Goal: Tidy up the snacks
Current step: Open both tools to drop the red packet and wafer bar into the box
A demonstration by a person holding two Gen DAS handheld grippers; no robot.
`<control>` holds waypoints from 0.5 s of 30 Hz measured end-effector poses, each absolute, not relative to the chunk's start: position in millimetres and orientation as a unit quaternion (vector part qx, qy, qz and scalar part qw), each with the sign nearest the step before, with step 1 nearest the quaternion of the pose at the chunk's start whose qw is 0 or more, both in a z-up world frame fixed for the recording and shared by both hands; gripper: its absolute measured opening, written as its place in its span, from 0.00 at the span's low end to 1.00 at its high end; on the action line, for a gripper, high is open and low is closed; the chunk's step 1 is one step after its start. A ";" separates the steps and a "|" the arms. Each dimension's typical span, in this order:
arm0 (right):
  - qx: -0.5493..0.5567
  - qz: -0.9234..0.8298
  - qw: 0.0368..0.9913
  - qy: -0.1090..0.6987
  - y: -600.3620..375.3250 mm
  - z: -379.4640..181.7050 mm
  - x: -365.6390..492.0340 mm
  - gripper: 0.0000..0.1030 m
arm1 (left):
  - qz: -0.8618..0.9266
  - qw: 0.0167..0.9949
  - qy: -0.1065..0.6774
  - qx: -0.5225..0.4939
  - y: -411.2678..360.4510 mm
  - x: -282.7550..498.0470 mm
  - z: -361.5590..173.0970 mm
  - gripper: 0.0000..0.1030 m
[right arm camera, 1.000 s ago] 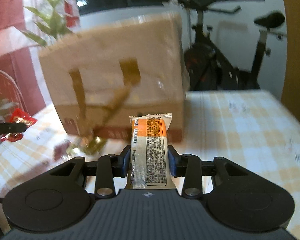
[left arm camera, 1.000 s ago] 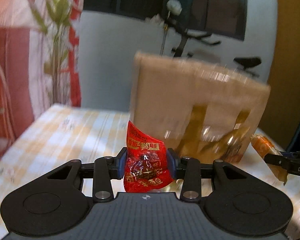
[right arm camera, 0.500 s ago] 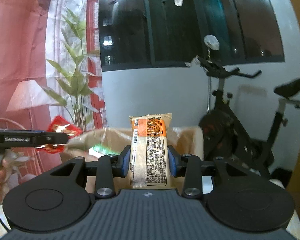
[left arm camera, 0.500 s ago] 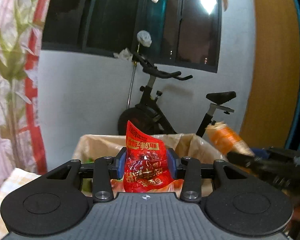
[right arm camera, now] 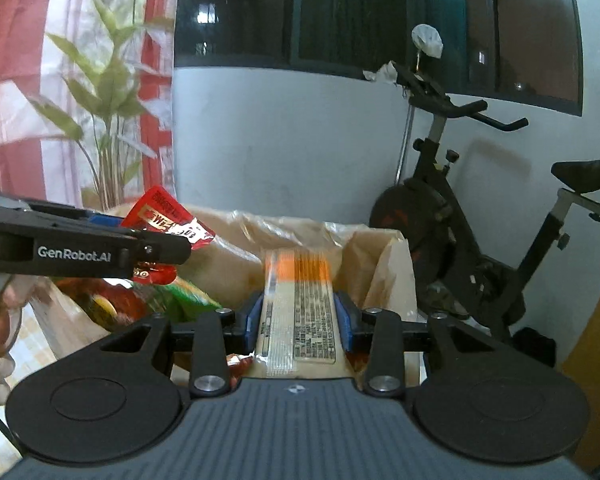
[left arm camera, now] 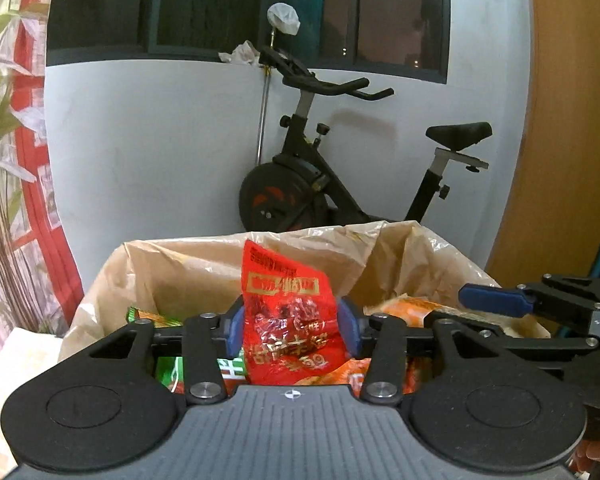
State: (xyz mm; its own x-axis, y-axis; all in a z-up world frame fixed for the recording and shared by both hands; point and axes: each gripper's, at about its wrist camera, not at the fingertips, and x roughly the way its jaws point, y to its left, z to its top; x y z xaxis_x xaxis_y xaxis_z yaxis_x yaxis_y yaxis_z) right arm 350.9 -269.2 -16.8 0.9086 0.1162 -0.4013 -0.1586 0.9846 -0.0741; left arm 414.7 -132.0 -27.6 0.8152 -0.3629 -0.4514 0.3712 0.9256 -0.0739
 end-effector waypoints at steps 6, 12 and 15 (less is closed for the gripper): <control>-0.049 0.067 0.979 0.184 -273.1 -16.2 332.2 0.49 | -0.177 0.956 0.235 -0.002 -109.3 395.3 -22.7 0.60; -0.018 0.045 0.983 0.179 -275.6 -16.0 316.2 0.51 | -0.183 0.955 0.234 -0.002 -85.6 370.2 -17.0 0.63; -0.003 0.045 0.984 0.172 -276.0 -16.5 303.3 0.51 | -0.186 0.954 0.233 -0.001 -74.4 356.3 -17.1 0.63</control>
State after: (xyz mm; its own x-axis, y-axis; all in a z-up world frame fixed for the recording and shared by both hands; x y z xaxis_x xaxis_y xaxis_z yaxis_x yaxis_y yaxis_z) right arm 303.3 -276.0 -16.5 0.9370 0.0880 -0.3380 -0.0900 0.9959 0.0096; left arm 356.3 -74.4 -17.1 0.8216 -0.3561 -0.4450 0.3548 0.9306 -0.0897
